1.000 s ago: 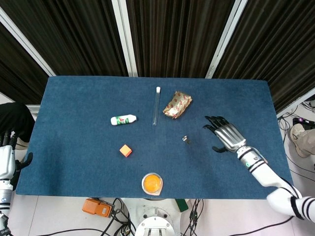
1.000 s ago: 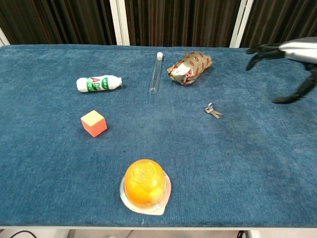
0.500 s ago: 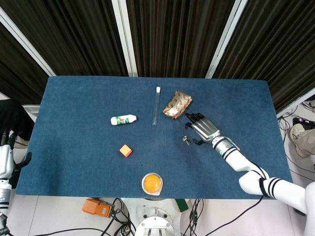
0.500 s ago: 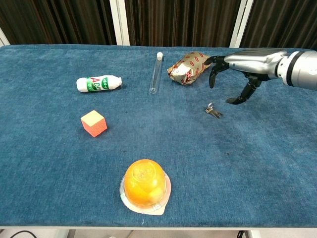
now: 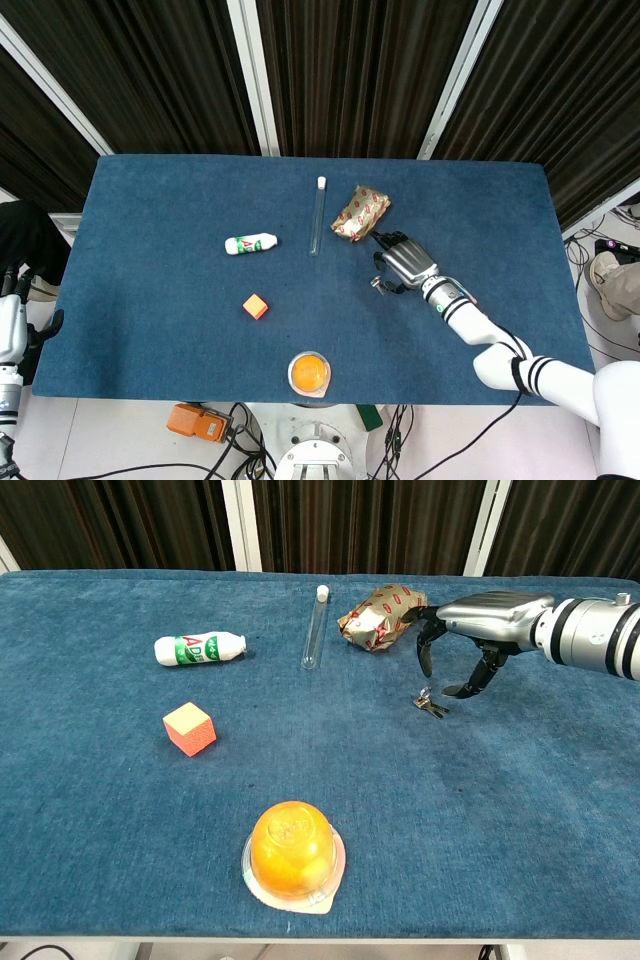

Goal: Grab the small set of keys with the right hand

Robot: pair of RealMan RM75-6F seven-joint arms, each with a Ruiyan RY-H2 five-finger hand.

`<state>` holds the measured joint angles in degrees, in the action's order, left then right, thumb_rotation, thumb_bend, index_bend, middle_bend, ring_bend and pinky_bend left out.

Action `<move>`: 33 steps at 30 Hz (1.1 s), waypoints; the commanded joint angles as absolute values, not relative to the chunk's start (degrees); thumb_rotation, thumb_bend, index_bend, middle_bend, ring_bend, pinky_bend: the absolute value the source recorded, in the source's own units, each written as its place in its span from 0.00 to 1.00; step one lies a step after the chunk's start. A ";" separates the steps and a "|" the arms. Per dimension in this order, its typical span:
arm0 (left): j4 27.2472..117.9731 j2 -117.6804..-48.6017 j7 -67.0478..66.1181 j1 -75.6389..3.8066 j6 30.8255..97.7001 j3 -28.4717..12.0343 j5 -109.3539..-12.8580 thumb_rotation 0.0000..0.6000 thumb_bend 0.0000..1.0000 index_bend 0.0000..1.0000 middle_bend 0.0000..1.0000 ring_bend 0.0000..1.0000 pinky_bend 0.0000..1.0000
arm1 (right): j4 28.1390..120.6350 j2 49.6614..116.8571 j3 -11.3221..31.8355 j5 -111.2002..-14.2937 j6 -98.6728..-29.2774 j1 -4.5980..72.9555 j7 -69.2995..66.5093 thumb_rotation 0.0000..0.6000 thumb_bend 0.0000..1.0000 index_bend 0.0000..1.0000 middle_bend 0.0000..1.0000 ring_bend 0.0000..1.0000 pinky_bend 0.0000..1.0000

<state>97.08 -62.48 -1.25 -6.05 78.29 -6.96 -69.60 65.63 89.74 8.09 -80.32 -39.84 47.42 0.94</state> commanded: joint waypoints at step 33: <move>97.57 -62.12 -0.64 -6.13 77.43 -7.32 -68.13 1.00 0.33 0.18 0.04 0.04 0.15 | 62.86 92.01 6.78 -80.28 -41.86 49.66 -0.66 1.00 0.56 0.71 0.07 0.21 0.21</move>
